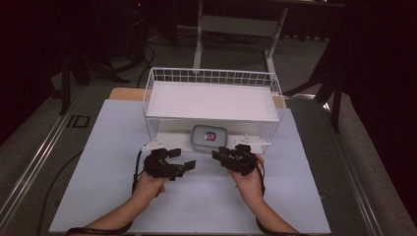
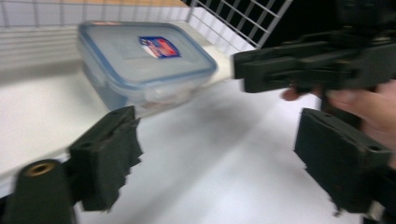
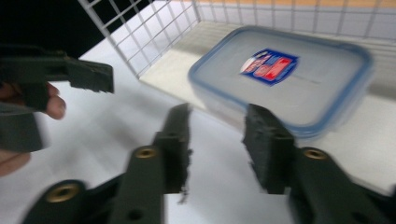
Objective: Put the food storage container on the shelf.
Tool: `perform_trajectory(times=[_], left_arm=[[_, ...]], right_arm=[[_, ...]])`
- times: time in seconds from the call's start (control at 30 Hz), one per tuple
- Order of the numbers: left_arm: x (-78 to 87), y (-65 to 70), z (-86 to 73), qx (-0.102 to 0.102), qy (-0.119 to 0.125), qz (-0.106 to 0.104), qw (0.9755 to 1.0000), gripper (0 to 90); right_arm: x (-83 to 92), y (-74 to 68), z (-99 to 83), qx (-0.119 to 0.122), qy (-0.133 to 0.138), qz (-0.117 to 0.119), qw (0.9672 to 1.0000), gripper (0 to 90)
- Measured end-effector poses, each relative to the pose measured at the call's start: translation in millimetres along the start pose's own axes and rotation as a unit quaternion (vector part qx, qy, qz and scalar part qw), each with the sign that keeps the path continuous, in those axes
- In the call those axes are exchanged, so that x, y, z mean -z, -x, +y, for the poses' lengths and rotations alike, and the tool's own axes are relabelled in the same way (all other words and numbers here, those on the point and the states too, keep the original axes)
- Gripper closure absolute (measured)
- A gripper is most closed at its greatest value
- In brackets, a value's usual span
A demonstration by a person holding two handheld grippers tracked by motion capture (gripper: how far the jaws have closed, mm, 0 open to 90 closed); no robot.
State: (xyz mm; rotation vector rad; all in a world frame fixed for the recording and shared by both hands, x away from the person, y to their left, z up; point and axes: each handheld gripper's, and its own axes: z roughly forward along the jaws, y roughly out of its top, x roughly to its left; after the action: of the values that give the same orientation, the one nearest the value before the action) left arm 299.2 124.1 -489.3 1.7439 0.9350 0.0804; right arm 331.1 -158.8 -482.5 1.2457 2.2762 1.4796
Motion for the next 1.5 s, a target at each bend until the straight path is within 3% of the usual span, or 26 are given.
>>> perform_trajectory(times=[0.07, 0.1, 0.13, 0.2, 0.27, 0.33, 0.4, 0.5, 0.63, 0.83, 1.17, 1.33, 1.5], left_arm=[[5.3, 2.0, -4.3, -0.003, -0.009, 0.000, 1.0000, 12.0], [7.1, 2.9, -6.4, -0.004, -0.012, 0.002, 0.9999, 3.8], [9.5, 3.7, -8.8, -0.006, -0.014, 0.008, 0.9999, 2.2], [13.9, 5.7, -14.1, -0.011, -0.013, 0.014, 0.9998, 2.2], [16.3, 9.2, -19.7, -0.025, -0.016, 0.033, 0.9990, 2.2], [17.7, 11.2, -24.8, -0.034, -0.014, 0.047, 0.9982, 2.1], [17.9, 10.5, -29.2, -0.028, -0.011, 0.056, 0.9980, 2.2], [18.2, 7.3, -34.2, -0.019, -0.009, 0.060, 0.9980, 2.2], [18.4, 5.8, -37.9, -0.029, -0.009, 0.070, 0.9971, 2.2], [15.0, 7.1, -39.9, -0.035, -0.012, 0.066, 0.9971, 2.2], [16.4, 5.7, -38.4, -0.032, -0.007, 0.066, 0.9973, 2.2], [15.5, 6.4, -38.6, -0.037, -0.004, 0.068, 0.9970, 2.2], [14.3, 8.0, -38.0, -0.037, -0.005, 0.063, 0.9973, 2.2]], right_arm=[[-2.0, -1.7, -0.7, 0.003, -0.004, 0.001, 1.0000, 66.6], [-6.3, -5.8, -1.8, 0.013, -0.007, -0.001, 0.9999, 74.2], [-8.4, -6.8, -2.1, 0.017, -0.008, 0.000, 0.9998, 78.4], [-11.9, -8.4, -2.7, 0.019, -0.013, 0.005, 0.9997, 85.6], [-15.6, -8.6, -3.4, 0.019, -0.023, 0.001, 0.9996, 89.6], [-19.4, -7.2, -5.0, 0.018, -0.028, -0.006, 0.9994, 89.9], [-23.8, -6.5, -7.1, 0.023, -0.038, -0.008, 0.9990, 90.0], [-29.8, -5.9, -10.0, 0.030, -0.054, -0.018, 0.9980, 90.0], [-35.7, -1.9, -10.2, 0.032, -0.061, -0.039, 0.9969, 90.0], [-41.0, 5.3, -8.0, 0.024, -0.056, -0.054, 0.9967, 90.0], [-51.1, 4.3, -7.0, 0.017, -0.049, -0.045, 0.9976, 90.0], [-49.2, 1.8, -7.1, 0.033, -0.048, -0.065, 0.9962, 90.0], [-53.3, 7.1, -6.0, 0.026, -0.053, -0.071, 0.9957, 90.0]])
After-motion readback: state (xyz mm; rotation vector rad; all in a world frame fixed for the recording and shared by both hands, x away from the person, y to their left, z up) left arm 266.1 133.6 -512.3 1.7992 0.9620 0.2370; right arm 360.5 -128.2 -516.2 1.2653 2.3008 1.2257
